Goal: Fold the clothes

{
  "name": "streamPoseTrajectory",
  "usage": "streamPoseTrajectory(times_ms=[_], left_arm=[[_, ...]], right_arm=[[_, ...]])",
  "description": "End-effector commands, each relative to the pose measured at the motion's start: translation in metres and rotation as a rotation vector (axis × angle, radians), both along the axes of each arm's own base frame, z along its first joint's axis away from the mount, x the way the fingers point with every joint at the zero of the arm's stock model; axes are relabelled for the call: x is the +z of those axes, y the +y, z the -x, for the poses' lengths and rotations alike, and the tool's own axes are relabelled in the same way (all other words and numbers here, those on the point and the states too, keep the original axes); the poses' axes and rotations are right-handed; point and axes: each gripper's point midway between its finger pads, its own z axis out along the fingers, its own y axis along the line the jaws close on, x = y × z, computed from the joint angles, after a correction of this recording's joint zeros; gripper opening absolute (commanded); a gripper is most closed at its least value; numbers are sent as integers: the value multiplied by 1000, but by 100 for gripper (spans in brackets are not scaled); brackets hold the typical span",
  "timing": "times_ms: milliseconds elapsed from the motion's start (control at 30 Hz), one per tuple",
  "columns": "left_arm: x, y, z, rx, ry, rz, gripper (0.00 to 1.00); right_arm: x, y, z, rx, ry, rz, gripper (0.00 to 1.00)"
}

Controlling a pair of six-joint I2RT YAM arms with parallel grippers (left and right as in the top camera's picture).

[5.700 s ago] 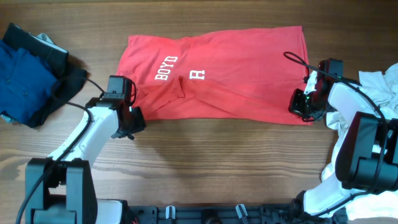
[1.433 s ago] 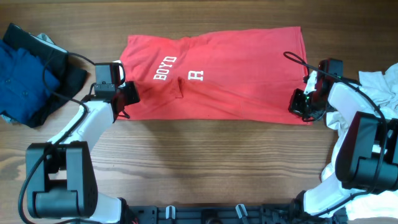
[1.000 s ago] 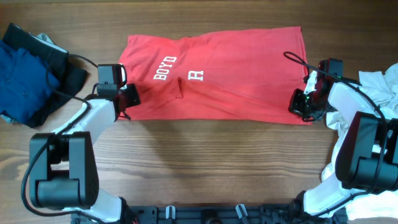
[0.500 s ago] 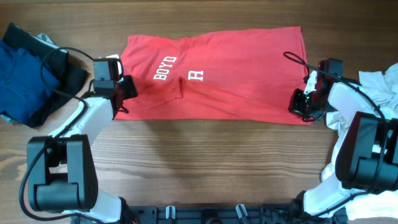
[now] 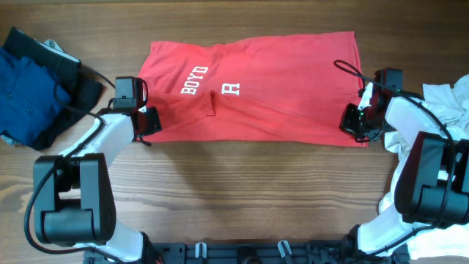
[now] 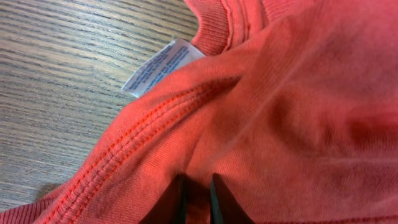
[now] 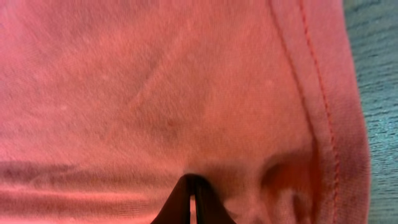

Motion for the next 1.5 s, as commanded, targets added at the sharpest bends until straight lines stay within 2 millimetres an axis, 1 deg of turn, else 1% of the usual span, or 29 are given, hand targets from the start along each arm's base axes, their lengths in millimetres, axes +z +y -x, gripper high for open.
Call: streamPoseTrajectory(times_ms=[0,33,100,133,233,300,367,400,433,500,567,700,767,800,833,900,933,967,1000,1033,1067,1100,1133,1167,1233,1367,1400,1467], left_arm=[[-15,16,24,75,81,-28,15],[-17,16,35,76,126,-27,12],[-21,16,53,136,194,-12,11],[-24,17,62,169,221,-4,11],[-33,13,83,174,284,28,10],[-36,12,99,180,338,28,9],[-36,10,109,197,378,37,5],[-36,6,113,194,398,59,4],[-36,3,117,192,413,78,4],[-34,-2,133,188,480,98,4],[-33,-3,138,189,504,97,4],[-31,-9,150,189,556,128,4],[-30,-9,152,190,563,129,4],[-30,-9,152,189,560,131,4],[-28,-9,148,184,540,131,4],[-22,-8,137,182,478,132,4],[-16,-8,130,180,442,133,4],[-5,-7,118,176,380,134,4],[2,-7,111,174,345,134,7],[9,-6,104,171,299,135,13],[16,-6,97,168,255,136,24],[19,-6,93,167,234,138,31],[21,-6,89,169,214,142,35],[21,-8,88,166,209,152,40],[21,-12,89,159,215,179,43],[22,-29,87,137,215,271,44],[23,-31,84,133,204,284,45],[23,-30,80,130,187,282,45]], right_arm=[[-22,-18,23,-17,124,96,4],[-22,-21,35,-52,180,118,4],[-21,-28,54,-115,262,162,4],[-20,-28,60,-119,288,167,4],[-18,-26,72,-120,338,164,4],[-17,-25,81,-126,373,163,4],[-15,-27,89,-155,410,183,4],[-13,-27,92,-160,420,186,4],[-12,-27,94,-159,429,185,4],[-4,-26,99,-166,435,188,4],[0,-26,103,-174,426,189,4],[7,-22,119,-191,378,194,4],[10,-21,122,-196,337,197,4],[12,-20,118,-181,307,189,4],[17,-15,110,-150,254,158,4],[29,-12,99,-141,183,133,4],[39,-12,91,-145,132,132,4],[52,-14,80,-146,64,142,5],[64,-17,66,-138,-21,155,5],[77,-21,48,-127,-120,171,9],[87,-23,33,-121,-203,182,11],[94,-22,21,-102,-264,176,11],[96,-20,13,-84,-300,165,11],[94,-21,9,-85,-303,165,10],[82,-20,7,-84,-276,155,8],[41,-20,5,-75,-178,138,8],[27,-21,4,-74,-150,134,7],[10,-20,5,-71,-111,128,7]])
